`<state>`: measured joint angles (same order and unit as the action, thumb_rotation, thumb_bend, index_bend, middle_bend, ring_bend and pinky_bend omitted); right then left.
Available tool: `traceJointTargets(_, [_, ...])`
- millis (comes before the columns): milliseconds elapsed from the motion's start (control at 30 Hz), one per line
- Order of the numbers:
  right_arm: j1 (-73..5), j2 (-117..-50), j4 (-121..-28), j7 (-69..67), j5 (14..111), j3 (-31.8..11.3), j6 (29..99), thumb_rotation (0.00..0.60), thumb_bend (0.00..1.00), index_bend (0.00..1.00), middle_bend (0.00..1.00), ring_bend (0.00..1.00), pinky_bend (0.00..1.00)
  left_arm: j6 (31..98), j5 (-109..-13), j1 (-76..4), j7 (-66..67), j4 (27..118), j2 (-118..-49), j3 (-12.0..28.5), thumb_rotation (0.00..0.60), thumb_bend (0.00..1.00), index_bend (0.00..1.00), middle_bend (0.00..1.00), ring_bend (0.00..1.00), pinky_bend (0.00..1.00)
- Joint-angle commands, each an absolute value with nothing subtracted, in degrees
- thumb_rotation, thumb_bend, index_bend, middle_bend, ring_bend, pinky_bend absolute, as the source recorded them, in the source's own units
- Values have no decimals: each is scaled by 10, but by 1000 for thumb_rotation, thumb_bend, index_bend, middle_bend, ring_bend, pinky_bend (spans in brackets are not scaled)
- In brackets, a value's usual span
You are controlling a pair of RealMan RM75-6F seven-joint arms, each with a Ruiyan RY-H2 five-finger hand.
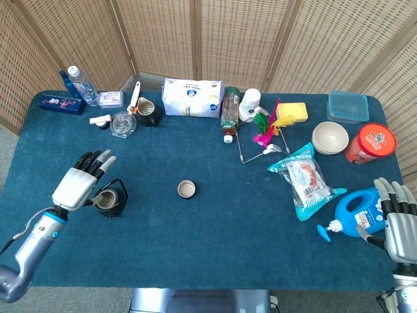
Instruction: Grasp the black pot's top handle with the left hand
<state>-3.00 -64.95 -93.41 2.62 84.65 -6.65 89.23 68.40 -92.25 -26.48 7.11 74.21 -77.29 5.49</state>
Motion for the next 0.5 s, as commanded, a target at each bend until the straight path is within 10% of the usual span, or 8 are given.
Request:
traceJointTargets(33, [-30,-649,-933,26,845,-67,892,600,0,0,0,0,0,677,-912,-274,87,748,-777,60,600,0,0,0,0,80])
traceJointTargets(500, [-29,-647,-934,20,840,-68,889,600,0,0,0,0,0,641,-872,-301,129,765,-793,65,600,0,0,0,0,80])
